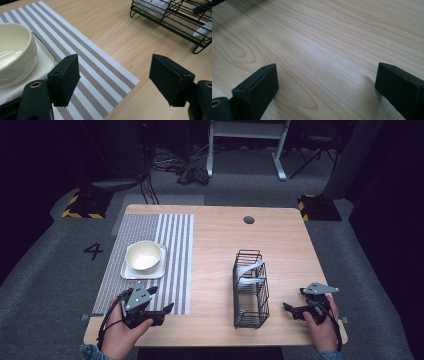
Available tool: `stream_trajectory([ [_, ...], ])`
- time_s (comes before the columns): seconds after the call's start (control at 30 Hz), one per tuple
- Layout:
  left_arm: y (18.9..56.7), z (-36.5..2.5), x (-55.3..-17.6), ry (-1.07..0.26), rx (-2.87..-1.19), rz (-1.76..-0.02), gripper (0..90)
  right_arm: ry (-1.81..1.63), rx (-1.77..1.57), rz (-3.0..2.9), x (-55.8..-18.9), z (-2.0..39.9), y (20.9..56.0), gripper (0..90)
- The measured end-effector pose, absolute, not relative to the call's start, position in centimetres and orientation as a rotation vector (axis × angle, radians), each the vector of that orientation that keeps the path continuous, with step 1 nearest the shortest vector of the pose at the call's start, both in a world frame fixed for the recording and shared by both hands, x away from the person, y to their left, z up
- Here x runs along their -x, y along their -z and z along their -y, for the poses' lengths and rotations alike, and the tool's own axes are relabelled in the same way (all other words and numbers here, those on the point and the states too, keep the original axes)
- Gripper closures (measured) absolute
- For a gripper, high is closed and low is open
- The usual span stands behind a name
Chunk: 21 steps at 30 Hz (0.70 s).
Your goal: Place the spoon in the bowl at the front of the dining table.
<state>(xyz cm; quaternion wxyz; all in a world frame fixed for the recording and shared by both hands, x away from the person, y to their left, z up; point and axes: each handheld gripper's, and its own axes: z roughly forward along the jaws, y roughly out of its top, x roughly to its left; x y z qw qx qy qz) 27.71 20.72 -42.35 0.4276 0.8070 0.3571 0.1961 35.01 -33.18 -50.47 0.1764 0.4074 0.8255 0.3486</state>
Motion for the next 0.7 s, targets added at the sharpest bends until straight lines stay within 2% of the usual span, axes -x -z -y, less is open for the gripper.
stream_trajectory([
  [0.43, 40.5, -19.0, -27.7, -0.483, -1.961, -0.777, 23.9, -0.987, -1.153, -2.338, -35.0, 33.2, 50.5, 4.6],
  [0.7, 40.1, -17.2, -28.5, -0.422, -1.950, -0.707, 24.9, -0.987, -1.153, -2.338, -35.0, 33.2, 50.5, 4.6],
])
